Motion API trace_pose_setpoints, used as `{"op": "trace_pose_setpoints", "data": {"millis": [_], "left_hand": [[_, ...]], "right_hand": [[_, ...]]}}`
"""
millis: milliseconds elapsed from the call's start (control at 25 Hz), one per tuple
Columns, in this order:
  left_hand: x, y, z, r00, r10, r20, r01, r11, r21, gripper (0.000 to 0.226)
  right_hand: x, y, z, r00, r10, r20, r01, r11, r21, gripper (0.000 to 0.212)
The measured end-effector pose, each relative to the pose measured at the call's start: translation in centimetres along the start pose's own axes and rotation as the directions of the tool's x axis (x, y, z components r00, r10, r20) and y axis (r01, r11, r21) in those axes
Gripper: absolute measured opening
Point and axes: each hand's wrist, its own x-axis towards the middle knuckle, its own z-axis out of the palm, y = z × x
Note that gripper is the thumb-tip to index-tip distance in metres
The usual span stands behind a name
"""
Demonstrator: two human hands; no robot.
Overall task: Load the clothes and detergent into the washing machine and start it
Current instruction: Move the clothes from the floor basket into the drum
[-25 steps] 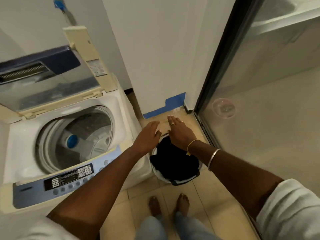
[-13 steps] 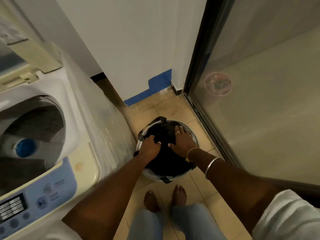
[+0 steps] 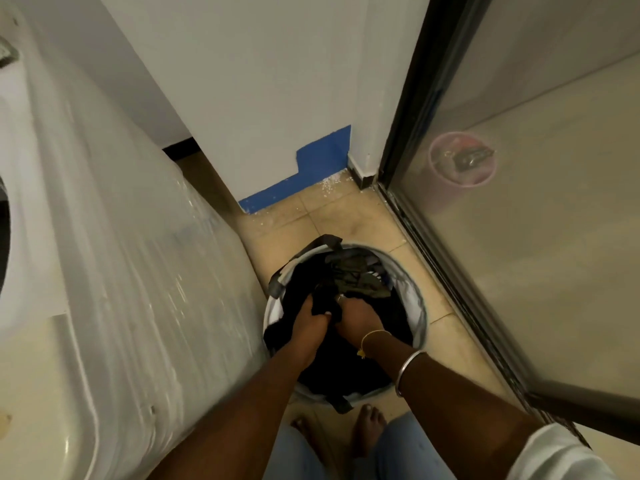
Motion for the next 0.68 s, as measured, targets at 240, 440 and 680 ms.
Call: {"op": "trace_pose_setpoints", "data": {"millis": [240,440,680], "left_hand": [[-7.4,3.3,-3.3,0.991,0.134,0.007,-0.131,0.976,-0.172,0.058],[-15.5,8.3,-4.5,0.929,0.37,0.02,-0.35,0.858,0.377,0.119],[-21.8,15.4,-6.5,0.864,0.471,-0.178,-0.434,0.876,0.211,0.057]], "right_hand": [[-4.9,-4.5,-6.4,0.992,0.104,-0.07,-0.04,0.794,0.607,0.006],[-10.6,-8.9,-15.2,0.958,0.22,0.182,-0.248,0.325,0.913,0.023],[-17.1,-12.9,-22.7,0.995,0.066,-0.08,0.053,0.337,0.94,0.014]]}}
